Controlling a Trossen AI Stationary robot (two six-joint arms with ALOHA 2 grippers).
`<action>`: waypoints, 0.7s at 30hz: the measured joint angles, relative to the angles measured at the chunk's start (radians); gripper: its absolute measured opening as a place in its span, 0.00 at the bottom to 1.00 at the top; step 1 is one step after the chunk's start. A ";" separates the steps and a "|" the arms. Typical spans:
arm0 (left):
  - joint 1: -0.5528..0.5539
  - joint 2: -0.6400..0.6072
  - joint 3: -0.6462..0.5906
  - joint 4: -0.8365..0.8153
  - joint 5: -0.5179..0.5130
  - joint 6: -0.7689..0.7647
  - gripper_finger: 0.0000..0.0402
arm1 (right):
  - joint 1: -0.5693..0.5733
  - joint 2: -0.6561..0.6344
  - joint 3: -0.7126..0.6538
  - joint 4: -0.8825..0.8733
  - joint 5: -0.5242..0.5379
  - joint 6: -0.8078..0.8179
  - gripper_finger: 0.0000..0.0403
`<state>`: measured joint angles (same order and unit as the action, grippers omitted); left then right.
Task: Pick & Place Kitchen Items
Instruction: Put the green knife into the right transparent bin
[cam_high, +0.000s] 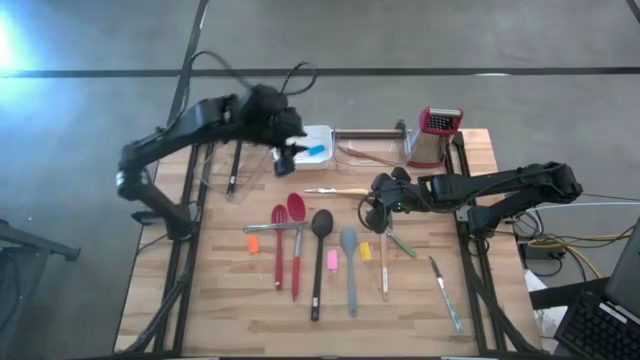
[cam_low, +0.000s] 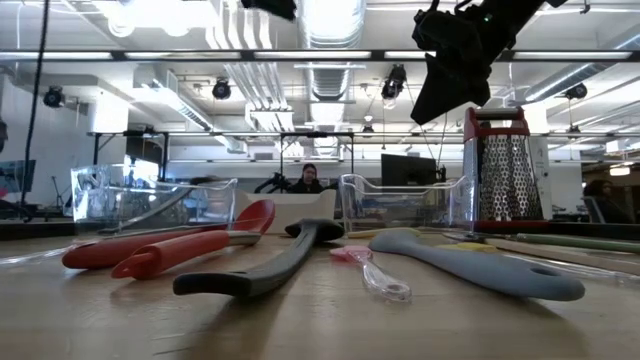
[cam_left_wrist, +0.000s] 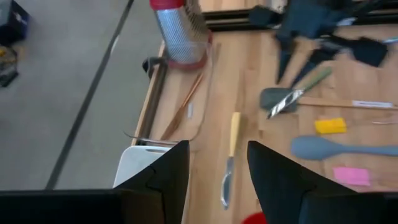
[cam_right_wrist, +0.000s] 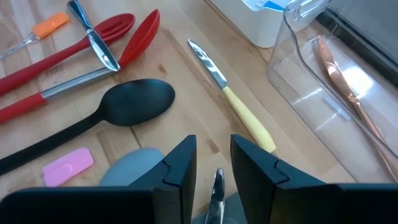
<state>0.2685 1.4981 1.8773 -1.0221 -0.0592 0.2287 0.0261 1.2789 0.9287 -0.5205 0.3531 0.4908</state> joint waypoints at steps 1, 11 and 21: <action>-0.030 -0.025 -0.018 0.000 -0.026 -0.015 0.42 | 0.000 0.000 0.000 0.000 -0.004 0.000 0.23; -0.302 -0.263 -0.368 0.052 -0.315 -0.246 0.42 | 0.042 -0.003 0.000 -0.257 -0.073 0.117 0.24; -0.421 -0.445 -0.879 0.495 -0.350 -0.312 0.42 | 0.173 -0.003 0.000 -0.418 -0.114 0.312 0.24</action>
<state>-0.1524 1.0534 0.9986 -0.5270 -0.4092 -0.0832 0.1988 1.2758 0.9287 -0.9386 0.2394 0.8024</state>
